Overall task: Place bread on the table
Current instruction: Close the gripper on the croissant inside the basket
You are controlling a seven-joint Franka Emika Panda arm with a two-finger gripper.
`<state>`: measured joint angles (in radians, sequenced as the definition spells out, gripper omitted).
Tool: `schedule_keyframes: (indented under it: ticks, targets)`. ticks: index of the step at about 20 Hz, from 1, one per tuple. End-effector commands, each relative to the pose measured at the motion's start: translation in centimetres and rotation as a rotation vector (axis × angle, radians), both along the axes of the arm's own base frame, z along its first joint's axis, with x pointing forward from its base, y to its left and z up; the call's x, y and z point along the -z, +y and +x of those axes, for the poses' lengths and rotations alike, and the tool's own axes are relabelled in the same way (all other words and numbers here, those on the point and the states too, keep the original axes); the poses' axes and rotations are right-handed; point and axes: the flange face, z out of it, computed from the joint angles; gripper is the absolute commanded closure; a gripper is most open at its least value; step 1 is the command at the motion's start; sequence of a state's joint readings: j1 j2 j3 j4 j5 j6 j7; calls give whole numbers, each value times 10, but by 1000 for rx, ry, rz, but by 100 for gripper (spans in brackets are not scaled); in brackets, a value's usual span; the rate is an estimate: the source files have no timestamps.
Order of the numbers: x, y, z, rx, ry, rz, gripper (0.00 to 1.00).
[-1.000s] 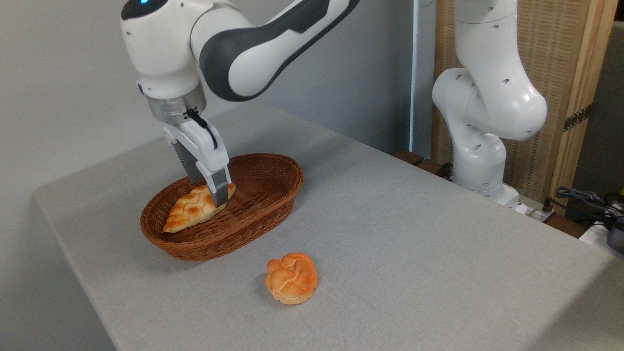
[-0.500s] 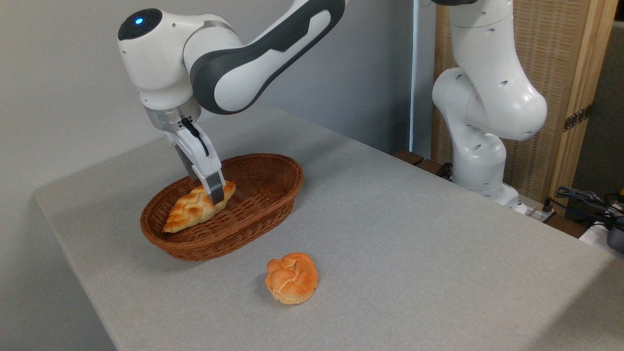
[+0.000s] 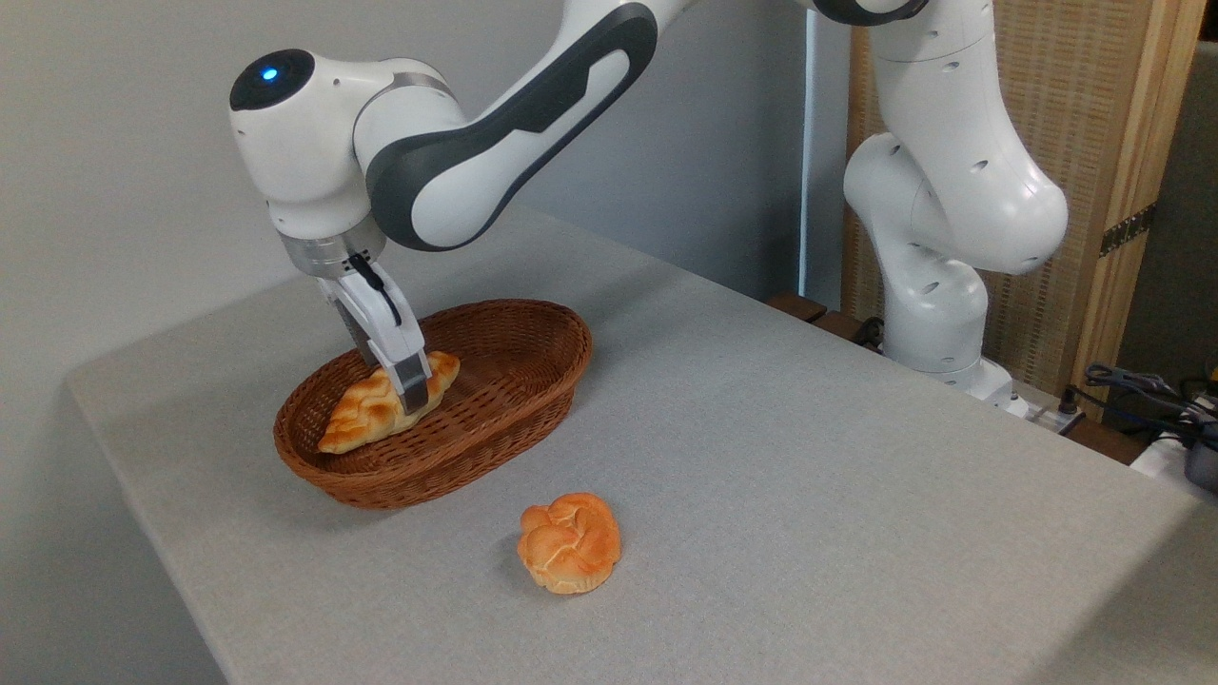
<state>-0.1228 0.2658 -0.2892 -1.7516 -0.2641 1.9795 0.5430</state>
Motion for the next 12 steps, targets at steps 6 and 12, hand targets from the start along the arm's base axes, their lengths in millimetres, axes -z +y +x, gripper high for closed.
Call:
schedule_keyframes:
  ticks: [6, 12]
  targets:
    - [19, 0, 4, 14, 1, 41, 0]
    - [25, 3, 6, 24, -2, 71, 33]
